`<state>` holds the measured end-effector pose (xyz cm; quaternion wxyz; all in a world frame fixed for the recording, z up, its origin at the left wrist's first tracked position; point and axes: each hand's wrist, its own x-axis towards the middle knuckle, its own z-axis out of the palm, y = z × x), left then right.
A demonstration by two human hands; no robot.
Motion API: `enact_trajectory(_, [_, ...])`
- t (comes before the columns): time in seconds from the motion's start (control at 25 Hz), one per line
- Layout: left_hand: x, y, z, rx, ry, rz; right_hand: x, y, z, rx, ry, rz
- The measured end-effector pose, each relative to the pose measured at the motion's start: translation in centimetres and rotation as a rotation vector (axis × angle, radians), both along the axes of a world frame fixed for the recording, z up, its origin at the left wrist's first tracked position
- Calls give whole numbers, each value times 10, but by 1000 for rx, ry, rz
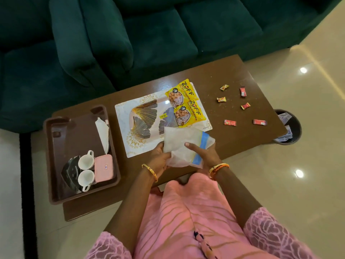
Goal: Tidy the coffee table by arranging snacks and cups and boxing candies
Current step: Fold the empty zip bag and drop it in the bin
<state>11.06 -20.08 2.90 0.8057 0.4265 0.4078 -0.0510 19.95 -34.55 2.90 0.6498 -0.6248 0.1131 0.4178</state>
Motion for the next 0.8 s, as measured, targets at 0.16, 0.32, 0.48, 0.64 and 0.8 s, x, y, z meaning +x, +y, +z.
enact_trajectory(0.16, [28,-4,-9,-122,32,-3,17,-25,-12,132,242,48])
enact_trajectory(0.32, [72,-21,-28,-110,94,-83,57,-67,-28,91,288,46])
enact_trajectory(0.48, [145,-67,-47,12,178,-161,114,-117,-42,21,213,-156])
enact_trajectory(0.64, [244,-146,-64,318,262,-265,200,-191,-59,-174,165,-431])
enact_trajectory(0.8, [350,-244,-80,512,207,-527,287,-268,-68,-411,51,-728])
